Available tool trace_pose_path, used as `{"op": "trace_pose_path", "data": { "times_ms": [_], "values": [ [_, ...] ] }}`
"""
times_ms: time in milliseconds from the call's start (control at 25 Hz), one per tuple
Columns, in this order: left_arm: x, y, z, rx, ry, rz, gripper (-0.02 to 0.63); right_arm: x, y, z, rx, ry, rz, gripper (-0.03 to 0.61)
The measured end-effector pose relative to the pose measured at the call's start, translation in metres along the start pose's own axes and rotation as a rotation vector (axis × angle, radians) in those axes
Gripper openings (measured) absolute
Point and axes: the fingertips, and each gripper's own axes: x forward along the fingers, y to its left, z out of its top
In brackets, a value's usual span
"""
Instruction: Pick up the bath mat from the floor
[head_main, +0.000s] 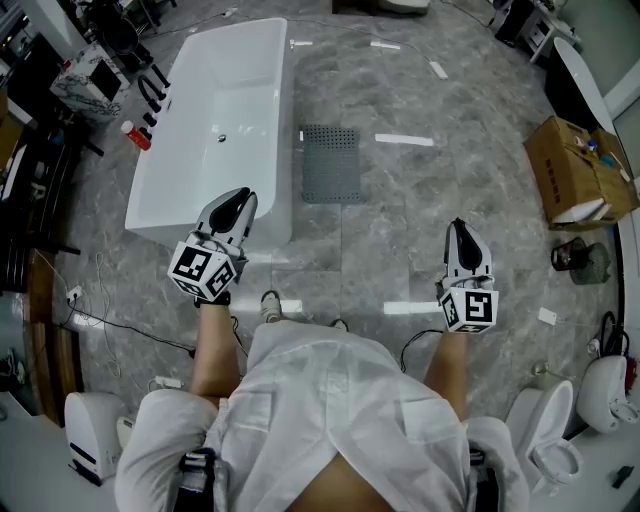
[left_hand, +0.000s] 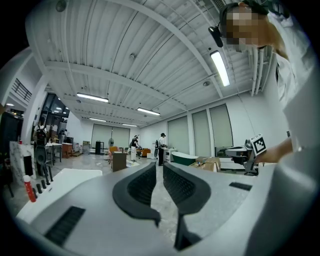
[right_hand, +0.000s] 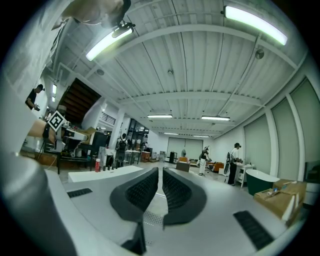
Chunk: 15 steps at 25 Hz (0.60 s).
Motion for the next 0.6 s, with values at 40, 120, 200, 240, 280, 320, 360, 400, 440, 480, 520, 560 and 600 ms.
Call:
{"op": "trace_pose_path", "data": {
  "times_ms": [40, 120, 200, 240, 280, 320, 360, 400, 440, 480, 520, 560, 600],
  "values": [
    [0.001, -0.001, 0.0, 0.001, 0.001, -0.002, 0.052, -0.001, -0.002, -0.001, 0.005, 0.0, -0.002, 0.031],
    [0.003, -0.004, -0.002, 0.003, 0.007, -0.006, 0.052, -0.003, -0.004, -0.003, 0.012, 0.002, -0.007, 0.031],
    [0.005, -0.005, -0.004, 0.005, 0.017, -0.013, 0.052, -0.001, -0.006, -0.005, 0.015, 0.008, -0.009, 0.031],
    [0.006, -0.006, -0.005, 0.007, 0.022, -0.017, 0.052, 0.001, -0.006, -0.005, 0.018, 0.009, -0.008, 0.031],
    [0.008, -0.006, -0.007, 0.009, 0.028, -0.021, 0.051, 0.003, -0.008, -0.006, 0.021, 0.01, -0.007, 0.032],
    [0.011, -0.005, -0.008, 0.01, 0.035, -0.023, 0.052, 0.006, -0.009, -0.007, 0.025, 0.011, -0.004, 0.032],
    [0.014, -0.004, -0.01, 0.009, 0.04, -0.023, 0.052, 0.009, -0.01, -0.008, 0.027, 0.013, -0.001, 0.032],
    [0.017, -0.001, -0.012, 0.006, 0.045, -0.022, 0.052, 0.013, -0.01, -0.01, 0.028, 0.016, 0.003, 0.034],
    [0.02, 0.004, -0.014, 0.002, 0.046, -0.019, 0.052, 0.019, -0.01, -0.011, 0.028, 0.02, 0.007, 0.034],
    [0.024, 0.011, -0.016, -0.002, 0.046, -0.015, 0.052, 0.025, -0.01, -0.013, 0.026, 0.023, 0.009, 0.035],
    [0.029, 0.018, -0.017, -0.007, 0.045, -0.01, 0.052, 0.033, -0.011, -0.014, 0.025, 0.027, 0.011, 0.038],
    [0.034, 0.026, -0.019, -0.011, 0.042, -0.005, 0.052, 0.041, -0.012, -0.016, 0.024, 0.031, 0.013, 0.048],
    [0.041, 0.034, -0.021, -0.014, 0.039, -0.001, 0.052, 0.05, -0.014, -0.017, 0.023, 0.035, 0.015, 0.066]
  ]
}}
